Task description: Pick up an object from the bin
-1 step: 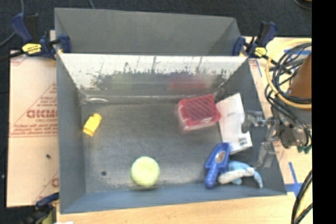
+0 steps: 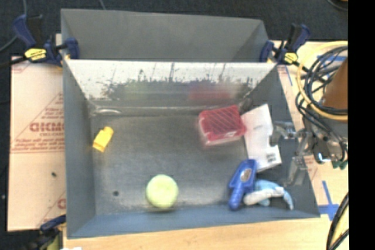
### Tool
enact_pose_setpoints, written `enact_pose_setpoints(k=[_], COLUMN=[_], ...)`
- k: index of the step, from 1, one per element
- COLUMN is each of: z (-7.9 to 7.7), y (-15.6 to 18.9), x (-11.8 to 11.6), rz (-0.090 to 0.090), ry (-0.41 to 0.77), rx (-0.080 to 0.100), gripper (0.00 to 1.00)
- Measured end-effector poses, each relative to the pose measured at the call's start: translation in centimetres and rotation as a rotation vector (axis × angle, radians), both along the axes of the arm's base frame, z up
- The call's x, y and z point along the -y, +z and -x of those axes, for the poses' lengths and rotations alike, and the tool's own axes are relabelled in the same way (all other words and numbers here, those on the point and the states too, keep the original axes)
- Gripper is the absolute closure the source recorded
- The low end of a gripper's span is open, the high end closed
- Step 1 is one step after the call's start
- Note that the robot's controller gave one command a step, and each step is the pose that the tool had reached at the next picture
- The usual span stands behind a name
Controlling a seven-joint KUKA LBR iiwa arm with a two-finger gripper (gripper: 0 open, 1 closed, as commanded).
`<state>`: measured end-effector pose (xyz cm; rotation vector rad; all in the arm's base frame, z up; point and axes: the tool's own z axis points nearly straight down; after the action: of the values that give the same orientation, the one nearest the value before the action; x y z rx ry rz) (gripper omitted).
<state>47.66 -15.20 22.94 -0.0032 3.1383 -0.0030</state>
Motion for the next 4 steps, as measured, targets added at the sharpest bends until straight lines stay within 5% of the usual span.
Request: enact_pose_setpoints(k=[1, 2, 3, 4], z=[-3.7, -3.4, -2.2, -2.3], y=[-16.1, -7.7, -13.0, -15.8], x=[-1.6, -1.8, -4.4, -2.8], rz=[-0.001, 0.002, -0.002, 0.003], ry=[0.124, 0.110, 0.419, 0.449], rx=[-0.008, 0.003, -0.007, 0.003], gripper=[0.00, 0.00, 0.00, 0.00])
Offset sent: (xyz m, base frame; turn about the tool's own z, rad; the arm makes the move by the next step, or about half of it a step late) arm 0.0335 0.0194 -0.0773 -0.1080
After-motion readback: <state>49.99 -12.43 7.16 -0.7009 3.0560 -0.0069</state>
